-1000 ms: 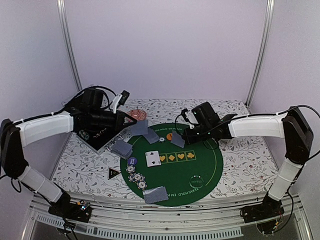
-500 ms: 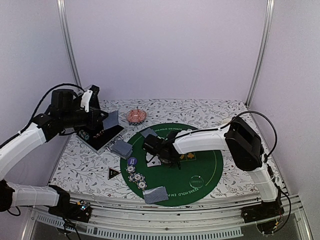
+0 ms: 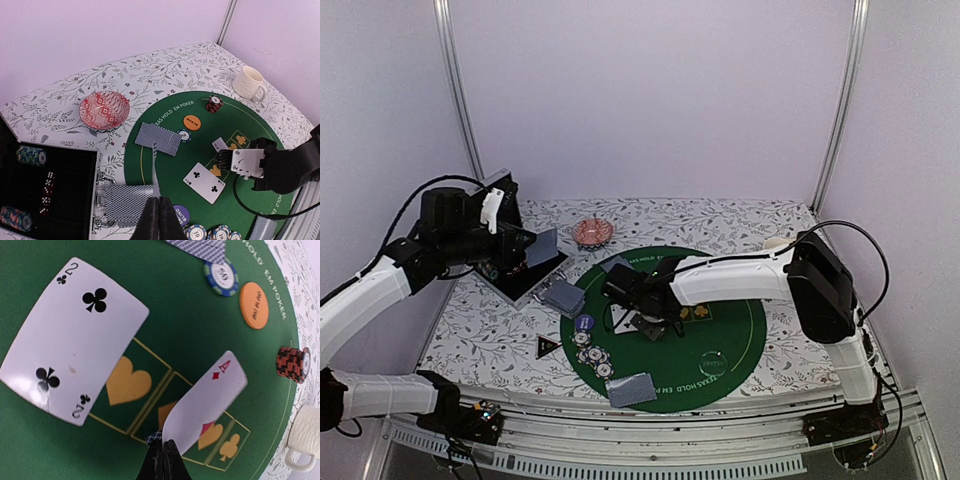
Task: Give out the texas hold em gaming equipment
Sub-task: Flop the poker card in the community card area.
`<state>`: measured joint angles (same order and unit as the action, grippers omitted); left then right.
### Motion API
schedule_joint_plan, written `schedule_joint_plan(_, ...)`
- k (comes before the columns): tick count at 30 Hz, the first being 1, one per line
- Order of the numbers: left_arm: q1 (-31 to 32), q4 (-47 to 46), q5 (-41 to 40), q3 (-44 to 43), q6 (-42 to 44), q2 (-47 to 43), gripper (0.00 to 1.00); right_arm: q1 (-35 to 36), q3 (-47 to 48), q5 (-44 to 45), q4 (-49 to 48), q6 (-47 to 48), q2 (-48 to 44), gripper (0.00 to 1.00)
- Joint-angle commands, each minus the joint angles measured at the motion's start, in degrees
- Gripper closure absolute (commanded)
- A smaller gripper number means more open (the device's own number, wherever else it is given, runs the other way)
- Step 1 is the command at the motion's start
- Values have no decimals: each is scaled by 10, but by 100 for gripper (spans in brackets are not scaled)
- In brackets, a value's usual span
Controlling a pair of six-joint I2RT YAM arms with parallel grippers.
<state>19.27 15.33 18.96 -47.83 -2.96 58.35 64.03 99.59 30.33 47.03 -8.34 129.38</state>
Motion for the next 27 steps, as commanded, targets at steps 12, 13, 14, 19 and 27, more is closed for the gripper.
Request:
schedule_joint_plan(12,-5,-12,-13,14,18,-25,100,-38,-82,21,-30,142,-194,98)
schedule_joint_plan(13,-4,-12,-11,14,18,-25,100,-44,-80,36,-30,152,-196,98)
schedule_joint_plan(14,-5,-11,-10,14,19,-24,100,-49,-80,56,-30,157,-198,98)
schedule_joint_plan(19,-5,-10,-19,18,22,-32,100,-56,-67,257,-1,182,-176,98)
schedule_joint_plan(27,-6,-12,-22,20,27,-35,100,5,-57,247,-36,245,-38,98)
